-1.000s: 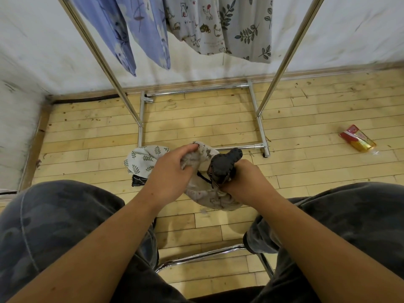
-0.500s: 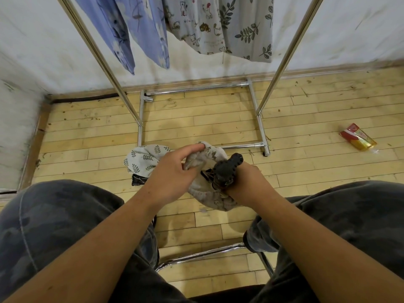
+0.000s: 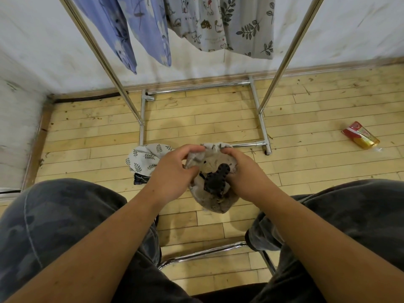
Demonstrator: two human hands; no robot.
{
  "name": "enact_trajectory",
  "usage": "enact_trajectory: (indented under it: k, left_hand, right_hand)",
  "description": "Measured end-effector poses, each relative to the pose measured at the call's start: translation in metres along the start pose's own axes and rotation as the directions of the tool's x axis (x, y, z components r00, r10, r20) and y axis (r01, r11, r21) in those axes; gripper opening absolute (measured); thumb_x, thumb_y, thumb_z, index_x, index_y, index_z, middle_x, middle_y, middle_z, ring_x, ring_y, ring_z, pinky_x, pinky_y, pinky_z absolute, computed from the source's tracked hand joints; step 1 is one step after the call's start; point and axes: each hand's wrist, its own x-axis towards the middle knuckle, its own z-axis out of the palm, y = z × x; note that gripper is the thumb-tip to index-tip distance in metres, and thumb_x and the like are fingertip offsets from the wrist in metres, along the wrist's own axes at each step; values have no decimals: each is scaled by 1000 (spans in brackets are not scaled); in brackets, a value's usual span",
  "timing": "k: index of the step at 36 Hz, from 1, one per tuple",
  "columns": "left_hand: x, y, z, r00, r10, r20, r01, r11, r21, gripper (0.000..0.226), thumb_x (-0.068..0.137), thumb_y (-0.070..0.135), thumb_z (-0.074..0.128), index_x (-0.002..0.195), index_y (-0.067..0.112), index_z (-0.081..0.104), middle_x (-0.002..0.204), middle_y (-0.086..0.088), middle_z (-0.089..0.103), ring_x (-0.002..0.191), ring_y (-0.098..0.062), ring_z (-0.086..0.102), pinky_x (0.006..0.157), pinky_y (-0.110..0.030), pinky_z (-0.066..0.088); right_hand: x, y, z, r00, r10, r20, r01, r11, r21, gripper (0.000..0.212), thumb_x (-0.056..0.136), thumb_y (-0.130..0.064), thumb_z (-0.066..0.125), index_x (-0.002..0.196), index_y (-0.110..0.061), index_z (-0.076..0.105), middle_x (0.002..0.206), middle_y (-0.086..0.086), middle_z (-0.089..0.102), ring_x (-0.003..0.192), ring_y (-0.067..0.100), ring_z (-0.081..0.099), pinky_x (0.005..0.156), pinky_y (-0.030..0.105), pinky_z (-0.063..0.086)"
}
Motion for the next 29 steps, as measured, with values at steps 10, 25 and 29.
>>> enact_trajectory:
  k: [10,25,29]
  left_hand:
    - [2,0,4,1000,-4,22,6,997,-74,35,100,35,65,124,57,55,131,19,65,117,-4,64,86,-20,54]
    - [7,-4,3,991,-128,-44,128,992,16,21,104,33,59,122,39,66,94,15,70,53,6,59,48,-7,38]
    - [6,-3,3,993,-108,-40,110,992,54,16,104,39,57,114,39,70,89,16,72,60,2,63,59,-17,43]
  right_hand:
    - [-3,-8,-3,1000,29,-4,-28,980,195,68,93,0,59,152,-29,44,110,-26,55,103,-2,61,83,16,53]
    - [6,1,-5,968,211,-136,-145,914,378,41,96,0,59,120,-33,55,89,0,62,70,22,61,69,49,60]
    - [7,1,-4,971,214,-107,-157,908,388,45,97,3,53,119,-36,52,83,4,64,69,25,58,62,41,49]
